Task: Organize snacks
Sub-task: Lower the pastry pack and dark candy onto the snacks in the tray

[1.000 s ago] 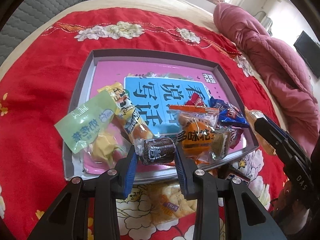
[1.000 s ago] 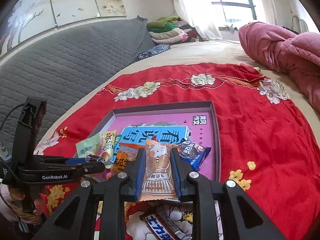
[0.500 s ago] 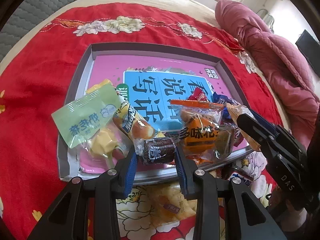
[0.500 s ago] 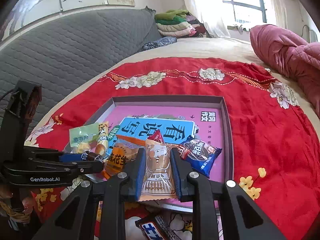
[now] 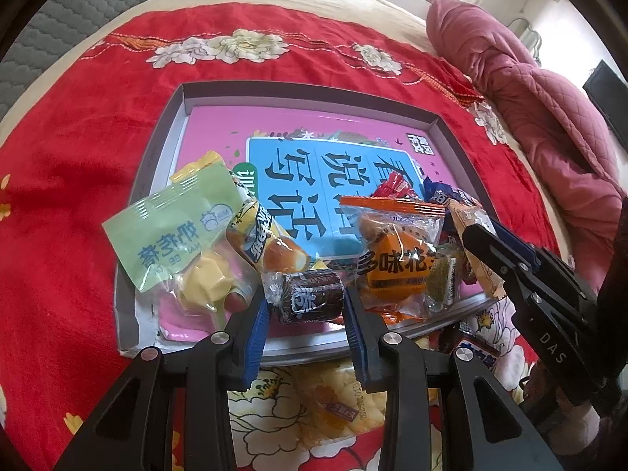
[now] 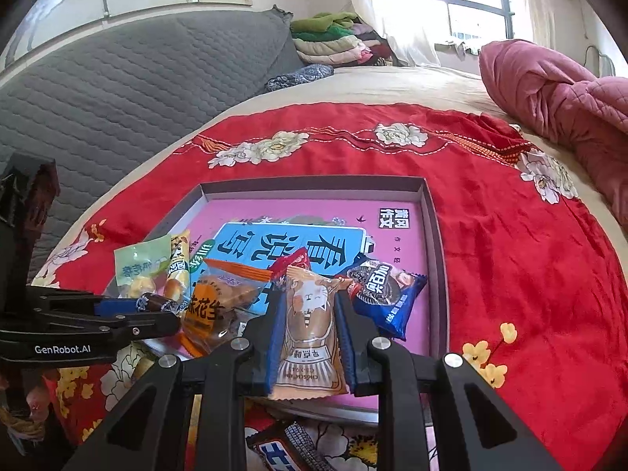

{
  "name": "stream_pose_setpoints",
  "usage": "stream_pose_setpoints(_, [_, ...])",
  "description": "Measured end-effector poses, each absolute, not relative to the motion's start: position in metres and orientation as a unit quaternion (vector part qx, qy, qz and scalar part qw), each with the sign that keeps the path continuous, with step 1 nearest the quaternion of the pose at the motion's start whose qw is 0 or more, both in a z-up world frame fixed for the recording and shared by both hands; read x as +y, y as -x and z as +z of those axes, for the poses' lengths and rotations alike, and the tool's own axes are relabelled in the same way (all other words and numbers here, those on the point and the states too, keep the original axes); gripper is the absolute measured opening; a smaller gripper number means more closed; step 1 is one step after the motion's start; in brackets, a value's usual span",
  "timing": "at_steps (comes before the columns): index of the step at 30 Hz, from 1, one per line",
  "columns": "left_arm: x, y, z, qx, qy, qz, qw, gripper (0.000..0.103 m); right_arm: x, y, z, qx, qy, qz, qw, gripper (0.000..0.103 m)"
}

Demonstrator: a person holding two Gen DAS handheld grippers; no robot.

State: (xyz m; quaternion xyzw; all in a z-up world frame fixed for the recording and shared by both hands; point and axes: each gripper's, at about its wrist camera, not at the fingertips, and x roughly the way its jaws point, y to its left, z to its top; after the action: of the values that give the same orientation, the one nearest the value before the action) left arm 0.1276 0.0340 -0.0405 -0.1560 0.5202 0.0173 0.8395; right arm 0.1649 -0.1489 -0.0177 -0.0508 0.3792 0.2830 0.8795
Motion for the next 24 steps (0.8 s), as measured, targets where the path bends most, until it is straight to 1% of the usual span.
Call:
stream_pose_setpoints(15, [0.0355, -0.1261, -0.0395, 0.520, 0.160, 0.019, 0.839, 0.038, -0.1495, -0.1643, -0.0145, 0.375, 0.045, 0.283, 0.882, 0.026])
stream_pose_setpoints(20, [0.0360, -0.1263, -0.0397, 0.521, 0.161, 0.019, 0.838, 0.038, -0.1505, -0.1640, -0.0133, 0.375, 0.041, 0.284, 0.881, 0.030])
stream_pose_setpoints(24, [0.0359, -0.1259, -0.0393, 0.521, 0.161, 0.020, 0.838, 0.039, -0.1513, -0.1640, -0.0120, 0.376, 0.036, 0.285, 0.881, 0.030])
